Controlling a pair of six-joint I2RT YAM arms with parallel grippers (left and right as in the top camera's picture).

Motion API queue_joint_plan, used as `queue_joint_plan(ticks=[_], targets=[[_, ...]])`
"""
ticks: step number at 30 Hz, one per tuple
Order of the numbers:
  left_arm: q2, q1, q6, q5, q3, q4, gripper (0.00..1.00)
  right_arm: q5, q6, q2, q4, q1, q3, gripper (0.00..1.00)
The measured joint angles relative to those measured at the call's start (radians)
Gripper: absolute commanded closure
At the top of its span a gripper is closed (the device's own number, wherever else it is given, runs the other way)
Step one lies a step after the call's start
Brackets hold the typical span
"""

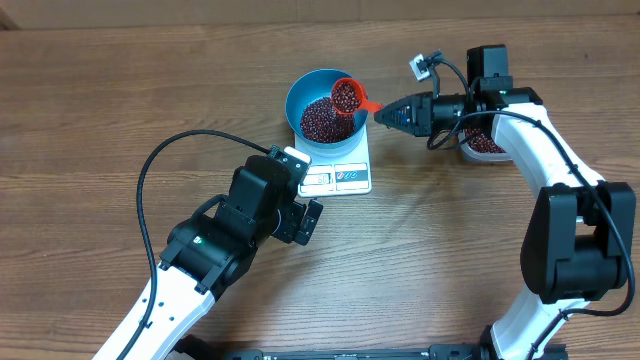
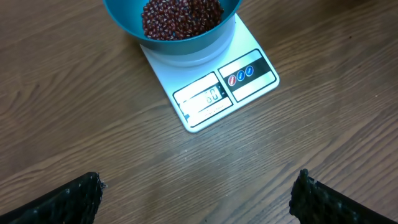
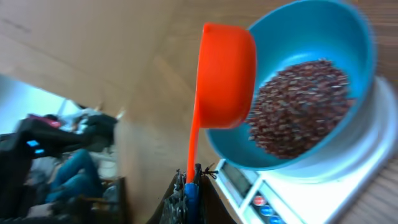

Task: Scoop item into bowl and weigh 150g on scale
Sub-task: 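Tilt the red cup over the blue bowl to pour beans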

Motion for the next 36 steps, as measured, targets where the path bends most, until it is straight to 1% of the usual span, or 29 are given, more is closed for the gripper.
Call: queue_joint_plan(ticks=[8,13,26,30,36], targets=[[0.000,0.000,0.000,0.000,0.000,0.000,0.00,0.150,0.000,0.000,0.048,0.022,0.000,0.96],[0.000,0.000,0.000,0.000,0.000,0.000,0.00,0.233,-0.078,0.000,0.051,0.040,0.000,0.96],[0.000,0.000,0.000,0.000,0.000,0.000,0.01,0.280,-0.470,0.000,0.052,0.047,0.000,0.96],[0.000,0.000,0.000,0.000,0.000,0.000,0.00,0.283,-0.607,0.000,0.053,0.047,0.000,0.96],[0.000,0.000,0.000,0.000,0.000,0.000,0.01,0.283,-0.861,0.000,0.054,0.047,0.000,0.96]])
